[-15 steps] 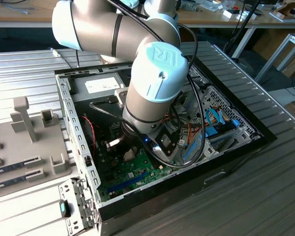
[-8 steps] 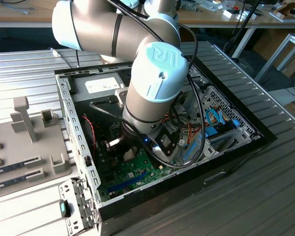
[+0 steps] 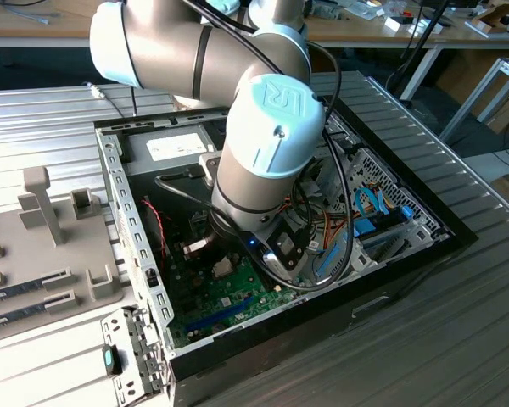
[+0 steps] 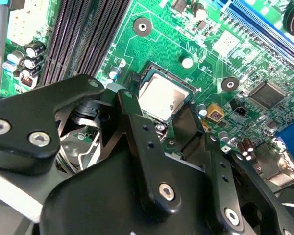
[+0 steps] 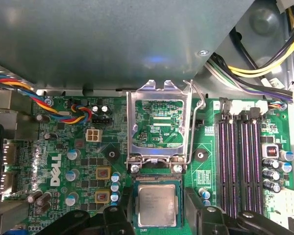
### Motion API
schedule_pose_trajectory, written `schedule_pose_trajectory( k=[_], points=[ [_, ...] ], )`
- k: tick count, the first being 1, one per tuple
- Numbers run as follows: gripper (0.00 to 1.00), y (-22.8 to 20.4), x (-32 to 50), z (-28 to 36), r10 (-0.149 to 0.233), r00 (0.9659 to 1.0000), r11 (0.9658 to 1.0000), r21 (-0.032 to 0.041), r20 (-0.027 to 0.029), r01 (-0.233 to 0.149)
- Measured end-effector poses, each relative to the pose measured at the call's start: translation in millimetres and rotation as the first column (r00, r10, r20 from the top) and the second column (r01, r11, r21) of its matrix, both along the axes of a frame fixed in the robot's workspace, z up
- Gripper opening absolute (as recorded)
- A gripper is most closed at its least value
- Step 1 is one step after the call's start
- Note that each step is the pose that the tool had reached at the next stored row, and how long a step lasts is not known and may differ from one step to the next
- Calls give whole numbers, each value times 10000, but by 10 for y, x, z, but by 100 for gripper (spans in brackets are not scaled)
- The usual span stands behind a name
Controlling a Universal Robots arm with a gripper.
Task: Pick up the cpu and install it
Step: 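Place the cpu into insertion slot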
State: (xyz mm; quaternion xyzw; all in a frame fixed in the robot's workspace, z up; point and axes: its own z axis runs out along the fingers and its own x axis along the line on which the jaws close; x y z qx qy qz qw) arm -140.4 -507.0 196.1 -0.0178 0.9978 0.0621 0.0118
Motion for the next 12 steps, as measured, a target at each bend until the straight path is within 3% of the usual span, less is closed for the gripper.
schedule_pose_trajectory(
  k=[2,5,8,10,11,12],
  points=[
    [54,0,0,3,-1,10000,10000,-1,0,1],
    [54,3,-2,81,-6,10000,10000,24,1,6],
    [54,9,-2,105,-5,10000,10000,38,2,5],
    [53,52,-4,108,-7,10000,10000,38,0,7],
    [53,63,-3,108,-5,10000,10000,-4,-2,5],
    [46,64,-2,107,-6,10000,9999,-103,1,6]
  ],
)
